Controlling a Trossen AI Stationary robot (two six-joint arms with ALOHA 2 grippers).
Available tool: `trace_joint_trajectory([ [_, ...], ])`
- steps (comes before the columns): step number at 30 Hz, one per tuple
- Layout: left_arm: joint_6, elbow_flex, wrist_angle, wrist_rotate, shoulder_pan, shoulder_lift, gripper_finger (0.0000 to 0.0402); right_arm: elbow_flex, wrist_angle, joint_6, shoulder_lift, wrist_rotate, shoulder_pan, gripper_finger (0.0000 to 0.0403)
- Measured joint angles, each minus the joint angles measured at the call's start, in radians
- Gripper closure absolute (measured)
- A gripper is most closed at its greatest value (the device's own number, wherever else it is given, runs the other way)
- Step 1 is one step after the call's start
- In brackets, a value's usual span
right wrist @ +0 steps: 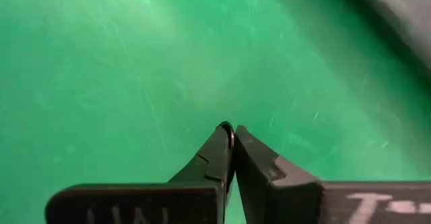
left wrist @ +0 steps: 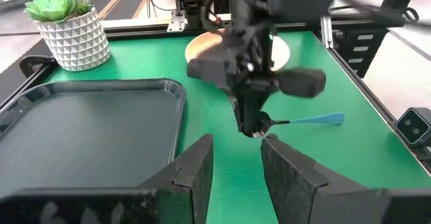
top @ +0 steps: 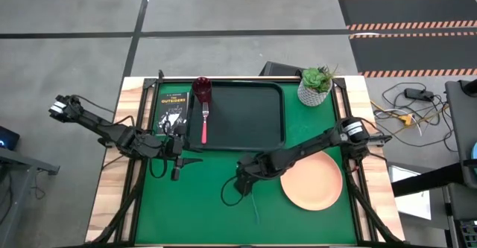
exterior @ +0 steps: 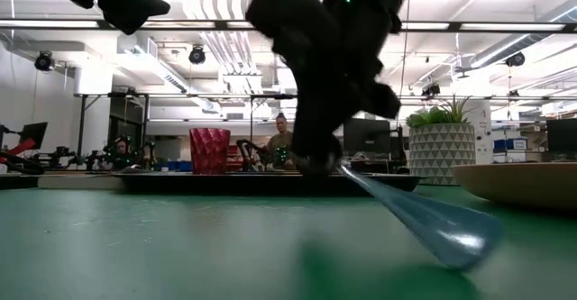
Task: Pick and place plate/cup/fork/spoon on tray
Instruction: Put the blue spoon to the right of the pink fork on the black tray
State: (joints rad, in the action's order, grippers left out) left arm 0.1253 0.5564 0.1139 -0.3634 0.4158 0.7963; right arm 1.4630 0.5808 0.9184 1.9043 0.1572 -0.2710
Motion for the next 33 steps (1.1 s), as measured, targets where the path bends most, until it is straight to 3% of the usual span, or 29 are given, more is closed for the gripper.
trace_joint_trajectory([
  [9, 0.005, 0.0, 0.0, 0.005, 0.0, 0.0, 0.0295, 0.002, -0.133, -0.113, -0.045, -0.013, 0.07, 0.0394],
  [18, 0.026, 0.0, 0.0, 0.004, 0.0, 0.0, 0.0295, 0.002, -0.365, -0.239, -0.044, -0.206, 0.21, 0.0394],
  [33, 0.022, 0.0, 0.0, -0.004, 0.0, 0.0, 0.0295, 0.002, -0.637, -0.425, -0.038, -0.183, 0.498, 0.0394],
])
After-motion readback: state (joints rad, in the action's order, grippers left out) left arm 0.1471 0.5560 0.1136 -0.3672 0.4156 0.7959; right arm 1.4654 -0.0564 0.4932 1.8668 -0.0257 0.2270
